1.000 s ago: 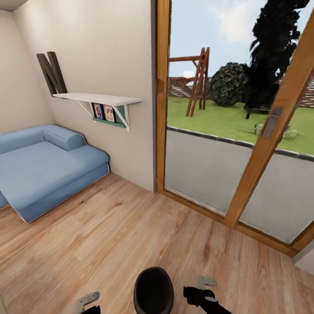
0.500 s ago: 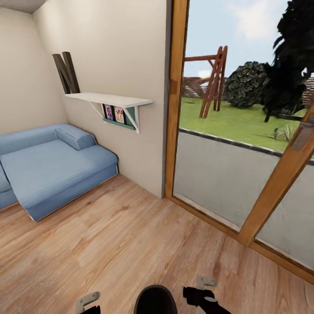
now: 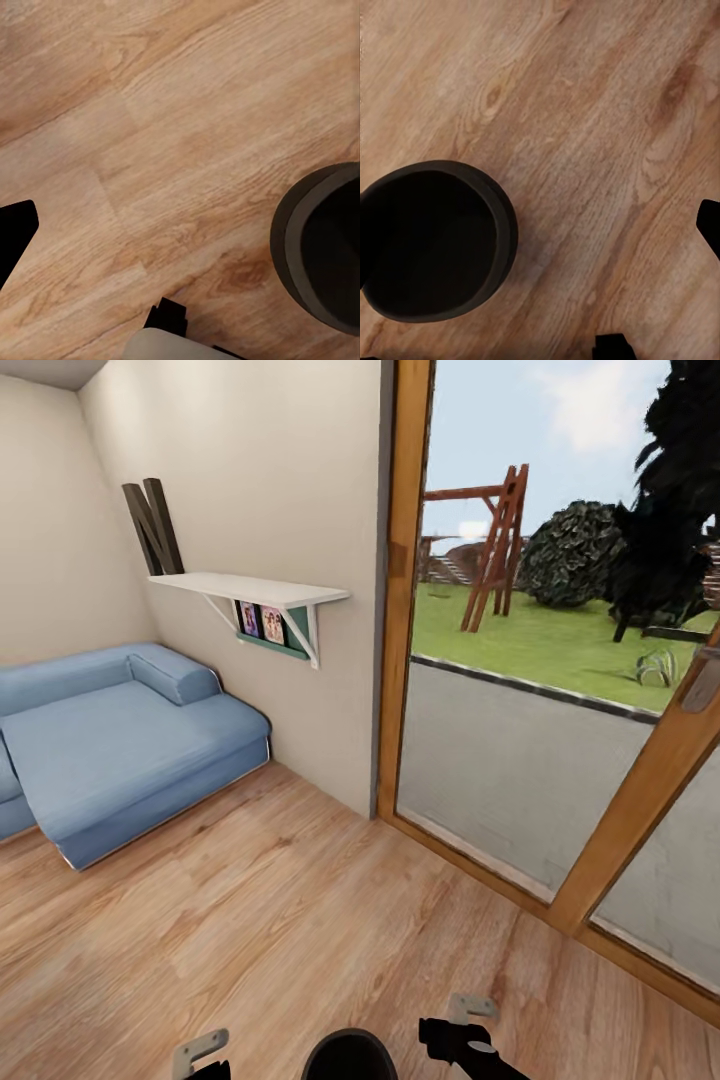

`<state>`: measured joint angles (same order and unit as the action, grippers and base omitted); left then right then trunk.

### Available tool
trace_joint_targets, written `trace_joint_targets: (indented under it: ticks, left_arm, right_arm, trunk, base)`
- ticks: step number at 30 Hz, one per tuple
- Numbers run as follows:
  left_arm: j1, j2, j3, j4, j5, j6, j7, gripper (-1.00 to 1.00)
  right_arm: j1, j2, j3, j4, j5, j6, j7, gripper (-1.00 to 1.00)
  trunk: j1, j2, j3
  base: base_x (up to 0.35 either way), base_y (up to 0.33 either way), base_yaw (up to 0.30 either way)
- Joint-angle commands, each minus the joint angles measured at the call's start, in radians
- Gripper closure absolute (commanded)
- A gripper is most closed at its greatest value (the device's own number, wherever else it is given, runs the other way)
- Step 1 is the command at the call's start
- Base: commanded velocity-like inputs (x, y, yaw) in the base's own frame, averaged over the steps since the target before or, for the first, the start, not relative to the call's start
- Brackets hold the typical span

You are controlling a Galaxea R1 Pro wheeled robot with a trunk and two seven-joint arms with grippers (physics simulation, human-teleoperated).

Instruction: Place each of the two pumpkins and all three candles from the living room inside a cabinet in the living room (use any cabinet), then make sure every cabinet is closed, and position the cauldron so it is next to a table in the living room.

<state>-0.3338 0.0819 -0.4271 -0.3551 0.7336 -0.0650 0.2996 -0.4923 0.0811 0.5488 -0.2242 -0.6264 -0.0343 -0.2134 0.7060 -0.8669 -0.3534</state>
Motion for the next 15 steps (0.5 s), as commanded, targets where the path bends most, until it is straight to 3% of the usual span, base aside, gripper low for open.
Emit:
trace_joint_targets:
  ticks: [1,7,10,15]
  left_arm:
    - [-0.001,0.001,-0.009,-0.002,0.01,-0.004,0.006,-1.0]
    - [-0.013,0.004,-0.006,-0.021,0.015,0.02,0.006,-1.0]
    - [-0.087,0.003,-0.005,-0.041,0.015,0.132,0.01,-1.0]
    - [-0.146,0.0,-0.003,-0.048,0.015,0.19,0.006,-1.0]
  right_arm:
    - [-0.001,0.001,0.01,0.0,-0.01,-0.004,-0.004,-1.0]
    - [-0.002,0.004,0.016,-0.001,-0.006,-0.013,-0.001,-1.0]
    - [-0.001,0.004,0.019,-0.004,0.015,-0.011,-0.002,-1.0]
    - [-0.002,0.004,0.017,-0.011,0.023,0.006,-0.003,-1.0]
  trunk:
    - [0.0,-0.001,-0.001]
    - [0.0,-0.001,-0.001]
    - [0.0,-0.001,-0.001]
    - [0.0,-0.001,-0.001]
  base:
    - [0.004,-0.004,0.002]
    - [0.001,-0.001,0.0]
    - [0.0,0.0,0.0]
    - [0.0,0.0,0.0]
